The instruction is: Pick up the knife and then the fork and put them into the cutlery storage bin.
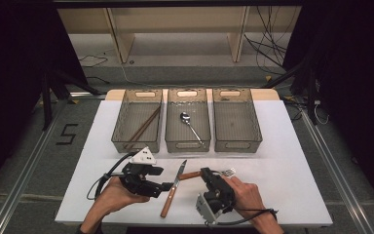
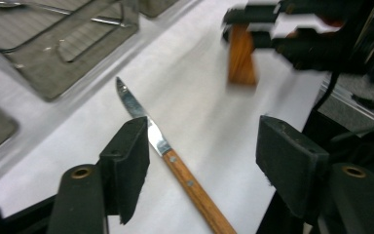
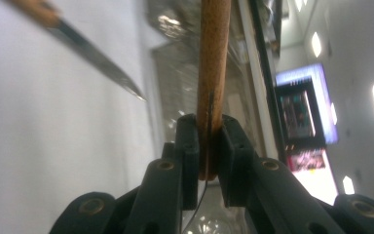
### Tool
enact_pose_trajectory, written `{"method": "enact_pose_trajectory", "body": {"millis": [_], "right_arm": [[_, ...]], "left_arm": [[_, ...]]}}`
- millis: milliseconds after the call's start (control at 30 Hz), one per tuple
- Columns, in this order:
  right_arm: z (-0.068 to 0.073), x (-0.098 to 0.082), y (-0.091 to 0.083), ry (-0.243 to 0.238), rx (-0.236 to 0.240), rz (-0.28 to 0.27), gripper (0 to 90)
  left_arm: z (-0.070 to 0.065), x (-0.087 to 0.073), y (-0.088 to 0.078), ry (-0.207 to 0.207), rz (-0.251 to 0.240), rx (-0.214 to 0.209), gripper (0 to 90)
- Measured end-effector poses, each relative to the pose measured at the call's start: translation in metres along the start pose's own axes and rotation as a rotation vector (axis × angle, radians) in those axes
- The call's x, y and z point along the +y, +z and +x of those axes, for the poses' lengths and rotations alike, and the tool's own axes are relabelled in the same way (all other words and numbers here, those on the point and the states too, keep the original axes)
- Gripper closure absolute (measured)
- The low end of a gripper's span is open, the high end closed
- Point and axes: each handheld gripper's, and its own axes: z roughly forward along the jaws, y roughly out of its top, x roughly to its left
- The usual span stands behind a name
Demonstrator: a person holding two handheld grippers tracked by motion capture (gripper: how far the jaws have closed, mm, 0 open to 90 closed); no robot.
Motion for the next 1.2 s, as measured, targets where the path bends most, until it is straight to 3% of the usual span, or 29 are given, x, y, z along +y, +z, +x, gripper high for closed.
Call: {"method": "enact_pose_trajectory", "body": {"millis": [200,233,300,400,433,567,667,767,967,1200], "right_arm": [[-0.044,-0.014,-0.003,0.217,0.009,0.022,81.1],[-0.053,-0.016,-0.004,0.293,0.013,0.026,81.1],[-0.068,-0.021,-0.004,0.365,0.033,0.023,81.1],[-0.091,-0.030,-0.001,0.528,0.070,0.023,81.0],[-0.096,-0.033,0.001,0.561,0.078,0.023,81.0],[-0.123,-0.052,0.011,0.780,0.152,0.016,81.0],[-0.138,-0.065,0.018,0.884,0.189,0.013,81.0],[-0.150,-0.075,0.025,0.960,0.205,0.011,81.0],[-0.169,-0.086,0.037,1.058,0.220,0.024,81.0],[-0.186,-0.092,0.054,1.119,0.201,0.035,81.0]], "left_arm": [[0.004,-0.011,0.010,-0.015,-0.021,0.059,29.2],[0.004,-0.012,0.011,-0.019,-0.036,0.068,28.8],[0.006,-0.016,0.013,-0.032,-0.059,0.080,27.7],[0.009,-0.022,0.014,-0.047,-0.086,0.107,26.2],[0.009,-0.024,0.014,-0.059,-0.093,0.118,25.8],[0.006,-0.031,0.016,-0.066,-0.104,0.129,23.9],[0.005,-0.036,0.019,-0.060,-0.106,0.134,23.4],[0.005,-0.041,0.023,-0.067,-0.108,0.136,23.1],[0.003,-0.049,0.030,-0.077,-0.100,0.131,22.0],[-0.002,-0.055,0.036,-0.070,-0.093,0.132,21.3]]}}
